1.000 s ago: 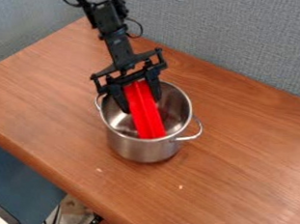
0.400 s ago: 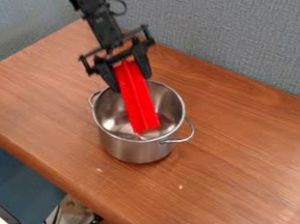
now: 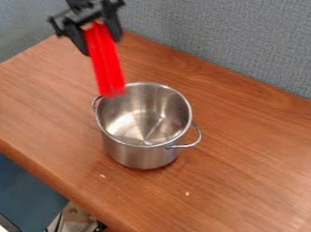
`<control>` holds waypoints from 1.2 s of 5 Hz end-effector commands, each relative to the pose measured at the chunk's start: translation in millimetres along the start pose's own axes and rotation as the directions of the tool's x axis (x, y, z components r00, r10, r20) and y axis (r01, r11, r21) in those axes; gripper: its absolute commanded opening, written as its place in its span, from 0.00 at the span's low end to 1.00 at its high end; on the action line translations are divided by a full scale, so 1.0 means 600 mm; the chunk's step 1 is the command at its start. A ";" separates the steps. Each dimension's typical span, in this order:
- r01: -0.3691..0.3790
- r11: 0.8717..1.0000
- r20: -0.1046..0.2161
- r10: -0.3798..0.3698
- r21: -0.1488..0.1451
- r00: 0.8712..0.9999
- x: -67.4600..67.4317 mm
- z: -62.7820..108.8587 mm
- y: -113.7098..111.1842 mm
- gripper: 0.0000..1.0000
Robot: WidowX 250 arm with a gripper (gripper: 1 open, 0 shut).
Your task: Move the red object from the metal pot to the table
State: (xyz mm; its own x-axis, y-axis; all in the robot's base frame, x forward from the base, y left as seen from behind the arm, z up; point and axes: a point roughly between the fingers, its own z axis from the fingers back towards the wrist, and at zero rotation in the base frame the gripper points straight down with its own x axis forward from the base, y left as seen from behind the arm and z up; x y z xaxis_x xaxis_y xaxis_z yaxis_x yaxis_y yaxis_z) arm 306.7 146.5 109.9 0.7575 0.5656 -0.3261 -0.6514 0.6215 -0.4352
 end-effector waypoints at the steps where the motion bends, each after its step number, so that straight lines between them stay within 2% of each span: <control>1: -0.035 0.999 0.068 0.037 -0.030 0.997 0.008 0.046 0.013 0.00; 2: -0.086 0.994 0.102 0.092 -0.064 0.991 0.013 0.041 0.023 0.00; 3: -0.155 0.985 0.137 0.165 -0.078 0.977 0.029 0.030 0.041 0.00; 4: -0.206 0.975 0.160 0.216 -0.079 0.963 0.040 0.020 0.056 0.00; 5: -0.145 0.987 0.157 0.154 -0.066 0.975 0.016 -0.040 0.055 0.00; 6: -0.066 0.995 0.140 0.075 -0.072 0.987 -0.012 -0.066 0.036 0.00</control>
State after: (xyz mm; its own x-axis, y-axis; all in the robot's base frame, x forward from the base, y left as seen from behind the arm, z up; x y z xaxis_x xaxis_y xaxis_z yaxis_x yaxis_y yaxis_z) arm 284.1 133.4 47.0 0.6750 0.6710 -0.3068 -0.7246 0.5248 -0.4466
